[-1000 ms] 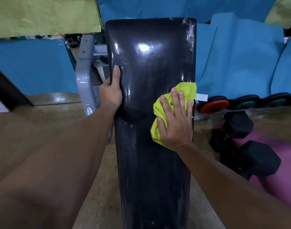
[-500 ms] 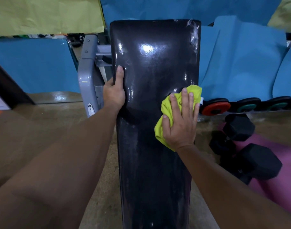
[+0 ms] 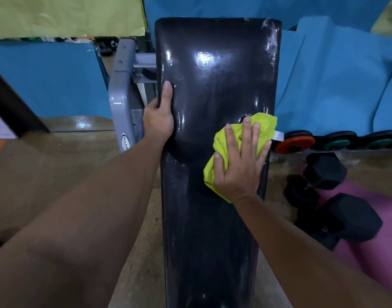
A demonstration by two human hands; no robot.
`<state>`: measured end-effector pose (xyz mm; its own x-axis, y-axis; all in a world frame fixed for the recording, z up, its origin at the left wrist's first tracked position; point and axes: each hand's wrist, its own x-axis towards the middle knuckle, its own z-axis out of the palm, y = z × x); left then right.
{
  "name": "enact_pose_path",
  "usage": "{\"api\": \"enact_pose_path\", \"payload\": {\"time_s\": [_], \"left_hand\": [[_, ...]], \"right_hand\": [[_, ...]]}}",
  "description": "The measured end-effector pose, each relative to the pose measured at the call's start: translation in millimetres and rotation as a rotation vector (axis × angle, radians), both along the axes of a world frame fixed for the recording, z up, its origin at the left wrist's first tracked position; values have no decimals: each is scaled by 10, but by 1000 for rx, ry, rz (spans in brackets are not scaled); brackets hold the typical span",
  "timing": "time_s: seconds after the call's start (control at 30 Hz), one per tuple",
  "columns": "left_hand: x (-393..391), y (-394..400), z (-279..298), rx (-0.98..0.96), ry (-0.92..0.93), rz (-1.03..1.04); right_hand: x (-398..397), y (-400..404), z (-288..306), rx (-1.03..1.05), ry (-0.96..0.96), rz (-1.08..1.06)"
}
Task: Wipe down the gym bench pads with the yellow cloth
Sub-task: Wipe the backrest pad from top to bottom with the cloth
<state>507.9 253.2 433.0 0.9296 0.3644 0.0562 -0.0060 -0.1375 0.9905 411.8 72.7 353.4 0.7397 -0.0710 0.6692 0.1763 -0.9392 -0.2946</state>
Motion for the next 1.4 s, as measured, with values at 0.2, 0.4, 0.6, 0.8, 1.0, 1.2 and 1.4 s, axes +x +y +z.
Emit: {"api": "enact_pose_path", "payload": {"time_s": [0.2,0.4,0.6,0.8,1.0,1.2,1.4], "left_hand": [[-30,5,6,-9,27,-21],[-15,6,1,-13,19,-13],[-24,8,-7,0,26,-16],[-19,4,20,5,36,-10],[-61,5,-7,1,42,-22],[-38,-1,25,-19,29,-18],[-51,1,-10,-42,31,-24]], "right_hand": [[-78,-212,-177,-133,-43,47],[-24,172,-30,-24,-18,9],[-25,-39,-122,-146,-44,31],[14,231,-31,-123,-29,56],[80,119,20,-129,-87,46],[1,206,-23,-213,-39,159],[126,228,120,-105,-95,55]]}}
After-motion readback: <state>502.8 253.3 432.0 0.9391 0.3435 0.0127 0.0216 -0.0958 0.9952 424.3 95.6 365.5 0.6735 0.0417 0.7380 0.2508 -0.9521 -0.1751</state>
